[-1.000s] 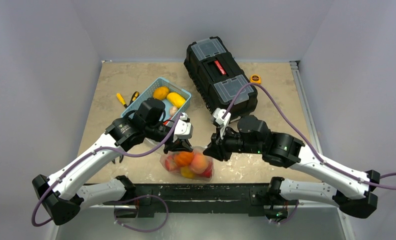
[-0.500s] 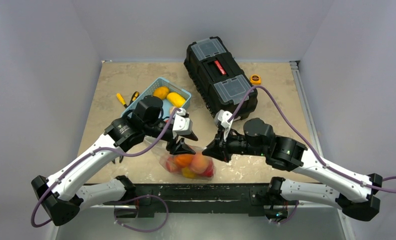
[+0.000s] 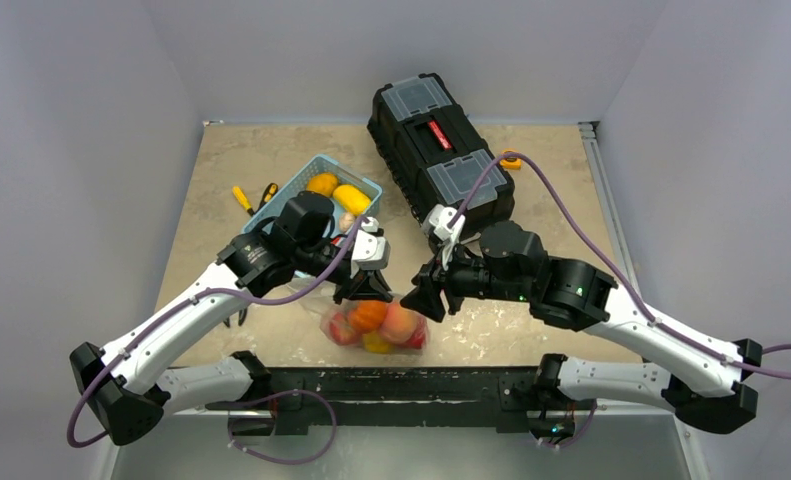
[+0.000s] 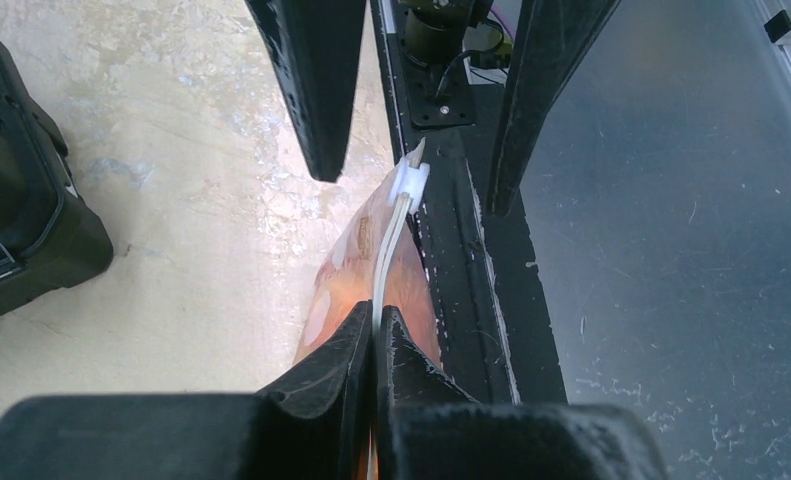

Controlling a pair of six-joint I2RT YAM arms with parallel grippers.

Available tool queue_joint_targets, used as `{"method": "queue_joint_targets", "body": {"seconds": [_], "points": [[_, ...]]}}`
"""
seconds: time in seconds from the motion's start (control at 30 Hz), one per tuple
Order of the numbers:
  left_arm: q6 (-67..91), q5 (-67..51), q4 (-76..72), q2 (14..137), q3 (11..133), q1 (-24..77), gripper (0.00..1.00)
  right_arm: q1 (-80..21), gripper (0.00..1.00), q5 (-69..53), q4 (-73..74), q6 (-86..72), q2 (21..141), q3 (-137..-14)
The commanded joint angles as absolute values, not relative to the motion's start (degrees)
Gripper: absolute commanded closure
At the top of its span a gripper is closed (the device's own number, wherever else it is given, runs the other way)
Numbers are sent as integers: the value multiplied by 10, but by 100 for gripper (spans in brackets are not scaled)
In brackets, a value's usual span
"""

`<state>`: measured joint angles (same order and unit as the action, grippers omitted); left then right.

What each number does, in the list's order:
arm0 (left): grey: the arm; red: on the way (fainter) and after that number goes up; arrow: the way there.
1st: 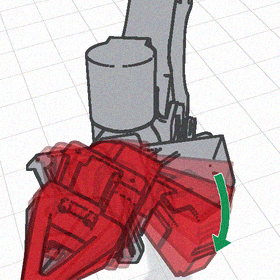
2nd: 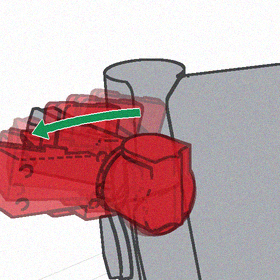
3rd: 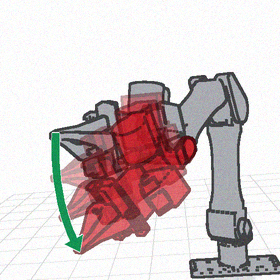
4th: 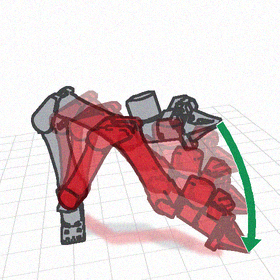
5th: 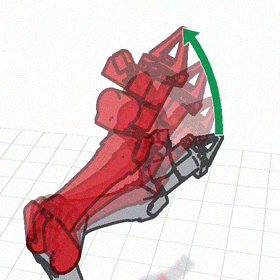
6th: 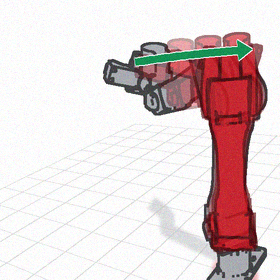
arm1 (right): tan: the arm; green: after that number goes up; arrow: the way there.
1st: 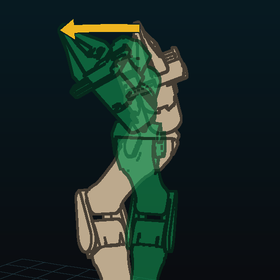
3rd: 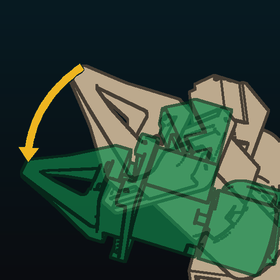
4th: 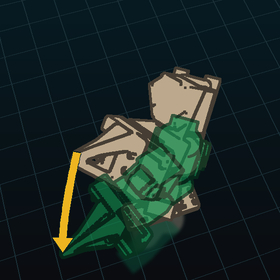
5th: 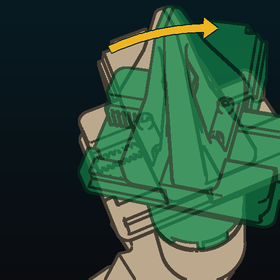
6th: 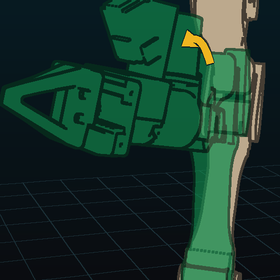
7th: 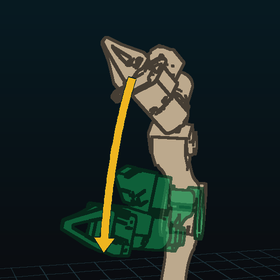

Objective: Place the food in the zip-top bag and seal the zipper
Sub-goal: Adjust the zipper food storage bag at the center of the board.

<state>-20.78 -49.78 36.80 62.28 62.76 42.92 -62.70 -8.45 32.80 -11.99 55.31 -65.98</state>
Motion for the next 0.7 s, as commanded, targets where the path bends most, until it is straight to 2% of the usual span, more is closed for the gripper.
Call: {"method": "queue_joint_targets", "body": {"seconds": [0.0,0.37,0.5,0.67], "points": [[-218,-518,363,624,657,431,100,-629,50,-49,389,-141,571,-718],[-210,-511,361,624,659,431,100,-629,55,-86,431,-132,614,-765],[-210,-512,362,624,660,431,100,-629,62,-93,429,-128,622,-766],[-209,-514,360,623,659,431,100,-629,77,-96,419,-125,629,-767]]}}
